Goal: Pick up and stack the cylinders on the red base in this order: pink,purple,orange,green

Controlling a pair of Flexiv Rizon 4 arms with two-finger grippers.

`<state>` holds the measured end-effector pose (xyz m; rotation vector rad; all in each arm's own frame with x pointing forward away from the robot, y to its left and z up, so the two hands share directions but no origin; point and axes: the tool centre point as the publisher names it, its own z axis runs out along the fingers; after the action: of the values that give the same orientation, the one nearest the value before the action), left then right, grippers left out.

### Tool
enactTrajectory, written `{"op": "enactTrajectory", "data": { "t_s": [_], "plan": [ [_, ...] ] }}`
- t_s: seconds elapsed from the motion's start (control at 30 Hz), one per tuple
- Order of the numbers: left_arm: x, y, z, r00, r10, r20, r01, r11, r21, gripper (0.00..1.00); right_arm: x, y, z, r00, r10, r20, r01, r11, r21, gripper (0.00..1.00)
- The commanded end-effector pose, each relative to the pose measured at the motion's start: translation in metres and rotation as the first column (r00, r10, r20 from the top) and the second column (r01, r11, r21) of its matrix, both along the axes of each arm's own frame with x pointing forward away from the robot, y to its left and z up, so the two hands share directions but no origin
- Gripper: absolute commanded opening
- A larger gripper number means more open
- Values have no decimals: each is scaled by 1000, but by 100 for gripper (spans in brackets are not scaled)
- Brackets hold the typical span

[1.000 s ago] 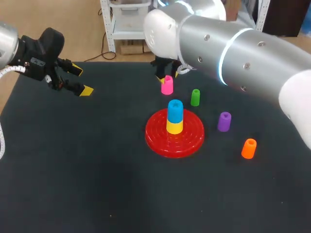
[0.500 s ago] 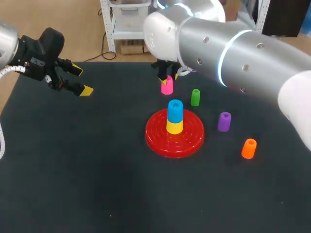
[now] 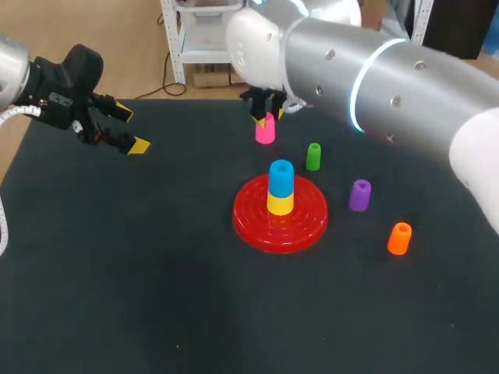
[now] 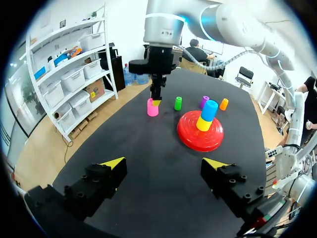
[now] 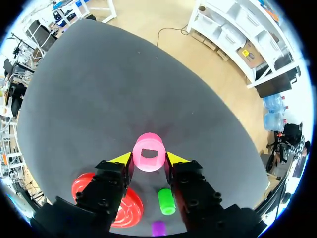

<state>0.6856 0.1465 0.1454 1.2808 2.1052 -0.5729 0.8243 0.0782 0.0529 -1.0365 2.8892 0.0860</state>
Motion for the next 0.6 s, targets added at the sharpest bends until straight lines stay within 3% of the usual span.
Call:
{"op": "enactTrajectory", "data": {
  "t_s": [0.03,0.17,0.37,0.6],
  "plan": [
    [-1,1,-1,1000,-1,4,1,1000,-4,100,-13,-3,37,1000,31,4,-31,999,13,0],
    [-1,1,-1,1000,-1,4,1,1000,-4,100,-38,-6,72,994,107,15,-107,994,38,0],
    [-1,1,-1,1000,-1,4,1,1000,-4,100,-91,-17,109,974,225,35,-227,971,71,0],
    [-1,1,-1,1000,-1,4,1,1000,-4,100,-147,-37,114,951,309,14,-309,949,66,0]
  ]
}}
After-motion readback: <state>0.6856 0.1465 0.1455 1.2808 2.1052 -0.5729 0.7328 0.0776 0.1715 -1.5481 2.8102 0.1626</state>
